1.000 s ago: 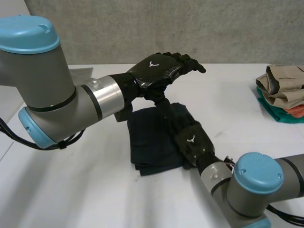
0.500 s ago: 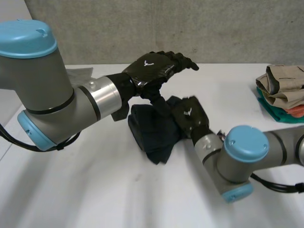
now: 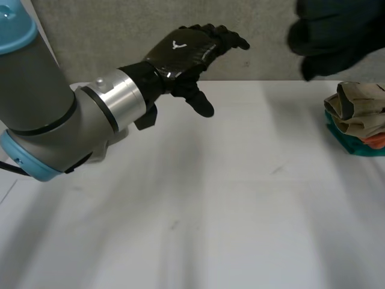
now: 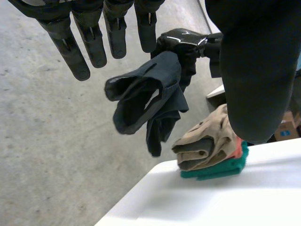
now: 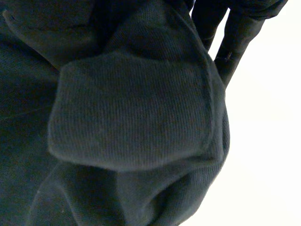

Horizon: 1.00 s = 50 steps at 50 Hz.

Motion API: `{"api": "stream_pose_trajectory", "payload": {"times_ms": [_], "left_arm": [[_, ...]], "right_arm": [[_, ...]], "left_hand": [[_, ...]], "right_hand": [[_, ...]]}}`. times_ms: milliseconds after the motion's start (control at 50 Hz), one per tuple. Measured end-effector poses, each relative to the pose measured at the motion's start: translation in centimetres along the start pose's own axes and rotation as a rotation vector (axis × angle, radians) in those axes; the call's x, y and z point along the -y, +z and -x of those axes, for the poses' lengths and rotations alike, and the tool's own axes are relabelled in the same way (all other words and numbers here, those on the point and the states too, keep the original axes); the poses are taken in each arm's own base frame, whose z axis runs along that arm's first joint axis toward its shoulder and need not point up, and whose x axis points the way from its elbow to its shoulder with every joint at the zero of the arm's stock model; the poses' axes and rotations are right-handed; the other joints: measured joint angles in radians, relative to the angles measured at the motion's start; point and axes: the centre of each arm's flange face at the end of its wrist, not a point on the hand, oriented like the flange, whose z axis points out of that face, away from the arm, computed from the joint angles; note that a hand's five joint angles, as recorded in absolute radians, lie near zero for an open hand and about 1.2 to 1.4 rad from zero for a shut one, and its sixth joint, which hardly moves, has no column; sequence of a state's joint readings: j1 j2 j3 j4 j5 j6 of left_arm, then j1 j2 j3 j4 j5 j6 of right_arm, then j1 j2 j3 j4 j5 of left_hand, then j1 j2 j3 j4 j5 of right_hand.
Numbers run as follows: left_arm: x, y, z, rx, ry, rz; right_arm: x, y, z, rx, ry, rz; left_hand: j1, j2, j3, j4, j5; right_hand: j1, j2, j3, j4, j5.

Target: Fold the laundry.

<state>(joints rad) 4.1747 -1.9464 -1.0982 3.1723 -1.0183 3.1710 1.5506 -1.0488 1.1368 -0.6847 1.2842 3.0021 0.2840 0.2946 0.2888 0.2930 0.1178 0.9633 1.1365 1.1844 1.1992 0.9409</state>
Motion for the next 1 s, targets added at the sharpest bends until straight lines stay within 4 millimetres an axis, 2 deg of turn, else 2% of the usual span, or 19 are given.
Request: {"api": "stream_pose_trajectory", "payload": {"times_ms": [20,40,60,80,140,180,240,320,400,520,540,600,620,680,700,780,860,1000], "left_arm": [[-0.1,0.0,-0.2,-0.005,-0.002,0.001],[-0.1,0.0,-0.5,-0.013,-0.004,0.003],[-0.1,0.0,-0.5,-0.013,-0.004,0.003],[-0.3,0.0,-1.0,-0.025,-0.008,0.008],[-0.5,0.0,-1.5,-0.034,-0.012,0.013],[-0.7,0.0,-1.8,-0.04,-0.014,0.019],[-1.1,0.0,-2.0,-0.044,-0.018,0.028],[-1.5,-0.1,-2.1,-0.045,-0.024,0.041],[-1.9,-0.1,-2.2,-0.044,-0.029,0.051],[-2.2,-0.2,-2.3,-0.046,-0.032,0.058],[-2.2,-0.2,-2.4,-0.047,-0.032,0.058],[-2.1,-0.1,-2.6,-0.054,-0.032,0.056],[-2.0,-0.1,-2.8,-0.057,-0.031,0.054],[-1.9,-0.1,-3.0,-0.062,-0.03,0.05],[-1.7,-0.1,-3.1,-0.066,-0.029,0.047],[-1.5,-0.1,-3.4,-0.071,-0.026,0.04],[-1.1,-0.2,-3.4,-0.072,-0.022,0.031],[-0.2,-0.4,-3.5,-0.071,-0.016,0.014]], "right_arm": [[-0.6,0.1,-1.1,-0.002,0.004,0.004],[-1.9,0.1,-3.2,-0.003,0.016,0.014],[-1.9,0.1,-3.2,-0.003,0.016,0.014],[-4.2,-0.2,-6.5,0.004,0.042,0.035],[-7.3,-1.0,-9.6,0.017,0.076,0.063],[-10.6,-2.1,-11.9,0.035,0.098,0.085],[-14.8,-4.1,-13.8,0.059,0.11,0.107],[-19.0,-6.9,-14.8,0.093,0.115,0.139],[-21.2,-9.2,-14.5,0.146,0.13,0.18],[-21.4,-10.1,-13.9,0.187,0.145,0.207],[-21.1,-10.0,-13.9,0.181,0.147,0.208],[-20.0,-9.6,-14.3,0.144,0.149,0.212],[-19.5,-9.4,-14.5,0.125,0.151,0.215],[-18.5,-9.1,-15.0,0.08,0.153,0.224],[-17.5,-8.8,-15.5,0.034,0.153,0.239],[-15.7,-9.0,-17.0,-0.038,0.126,0.286],[-13.7,-10.1,-19.0,-0.102,0.035,0.376],[-10.3,-12.9,-23.2,-0.211,-0.253,0.57]], "left_hand": [[0.0,0.0,0.0,0.0,0.0],[0.0,0.0,0.0,0.0,0.0],[0.0,0.0,0.0,0.0,0.0],[0.0,0.0,0.0,0.0,0.0],[0.0,0.0,0.0,0.0,0.0],[0.0,0.0,0.0,0.0,0.0],[0.0,0.0,0.0,0.0,0.0],[0.0,0.0,0.0,0.0,0.0],[0.0,0.0,0.0,0.0,0.0],[0.0,0.003,0.0,0.0,0.0],[0.0,0.003,0.0,0.0,0.0],[0.0,0.003,0.0,0.0,0.0],[0.0,0.003,0.0,0.0,0.0],[0.0,0.003,0.0,0.0,0.0],[0.0,0.003,0.0,0.0,0.0],[0.0,0.003,0.0,0.0,0.0],[0.0,0.003,0.0,0.0,0.0],[0.0,0.003,0.0,0.0,0.0]], "right_hand": [[0.0,0.0,0.0,0.0,0.001],[0.0,0.002,0.0,0.0,0.002],[0.0,0.002,0.0,0.0,0.002],[0.0,0.003,0.0,0.0,0.002],[0.0,0.004,0.002,0.0,0.002],[0.0,0.004,0.002,0.001,0.002],[0.0,0.004,0.002,0.001,0.002],[0.0,0.005,0.004,0.001,0.027],[0.0,0.005,0.007,0.001,0.064],[0.002,-0.028,-0.043,-0.052,0.029],[-0.058,-0.12,-0.143,-0.153,-0.052],[-0.515,-0.632,-0.617,-0.632,-0.521],[-0.592,-0.737,-0.741,-0.768,-0.651],[-0.707,-0.878,-0.909,-0.93,-0.814],[-0.732,-0.919,-0.965,-0.98,-0.885],[-0.732,-0.922,-0.972,-0.989,-0.894],[-0.732,-0.922,-0.972,-0.989,-0.894],[-0.732,-0.922,-0.972,-0.989,-0.894]]}}
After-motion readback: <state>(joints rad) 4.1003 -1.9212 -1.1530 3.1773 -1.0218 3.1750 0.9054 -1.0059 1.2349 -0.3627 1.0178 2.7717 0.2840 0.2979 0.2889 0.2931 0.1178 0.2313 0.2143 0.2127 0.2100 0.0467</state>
